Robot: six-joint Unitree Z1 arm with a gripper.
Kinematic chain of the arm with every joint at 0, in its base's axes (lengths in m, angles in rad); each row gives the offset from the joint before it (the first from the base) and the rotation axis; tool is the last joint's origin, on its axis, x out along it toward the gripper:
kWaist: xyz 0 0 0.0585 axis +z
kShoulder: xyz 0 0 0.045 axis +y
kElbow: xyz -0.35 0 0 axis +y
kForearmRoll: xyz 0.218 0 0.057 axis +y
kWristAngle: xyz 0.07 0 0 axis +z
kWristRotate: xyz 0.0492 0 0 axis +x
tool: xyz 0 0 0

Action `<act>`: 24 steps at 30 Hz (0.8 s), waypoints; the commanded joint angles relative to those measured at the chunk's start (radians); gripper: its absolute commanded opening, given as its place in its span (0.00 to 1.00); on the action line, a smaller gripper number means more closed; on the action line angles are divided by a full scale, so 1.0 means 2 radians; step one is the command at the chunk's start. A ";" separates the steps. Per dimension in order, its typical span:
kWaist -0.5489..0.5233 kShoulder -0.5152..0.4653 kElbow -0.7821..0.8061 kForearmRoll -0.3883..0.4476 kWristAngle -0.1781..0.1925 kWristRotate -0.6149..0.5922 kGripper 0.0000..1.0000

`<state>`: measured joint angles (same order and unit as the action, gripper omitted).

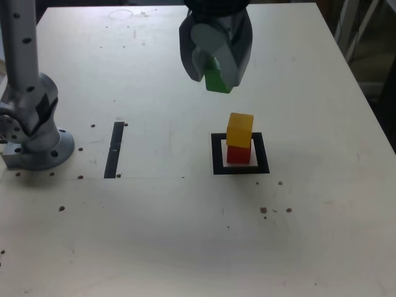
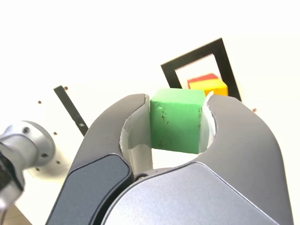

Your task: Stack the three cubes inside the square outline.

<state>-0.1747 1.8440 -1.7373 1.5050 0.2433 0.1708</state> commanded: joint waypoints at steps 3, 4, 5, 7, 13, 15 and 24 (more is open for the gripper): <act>-0.021 0.014 -0.007 0.002 -0.011 -0.030 0.24; -0.026 0.018 -0.010 0.005 -0.012 -0.037 0.24; -0.032 0.023 -0.013 0.008 -0.013 -0.044 0.24; -0.041 0.035 -0.022 0.016 -0.014 -0.055 0.24; -0.058 0.074 -0.052 0.030 -0.012 -0.069 0.24; -0.059 0.084 -0.057 0.032 -0.008 -0.069 0.24; -0.048 0.097 -0.062 0.033 0.006 -0.057 0.24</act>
<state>-0.2730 2.0359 -1.8572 1.5613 0.2525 0.0538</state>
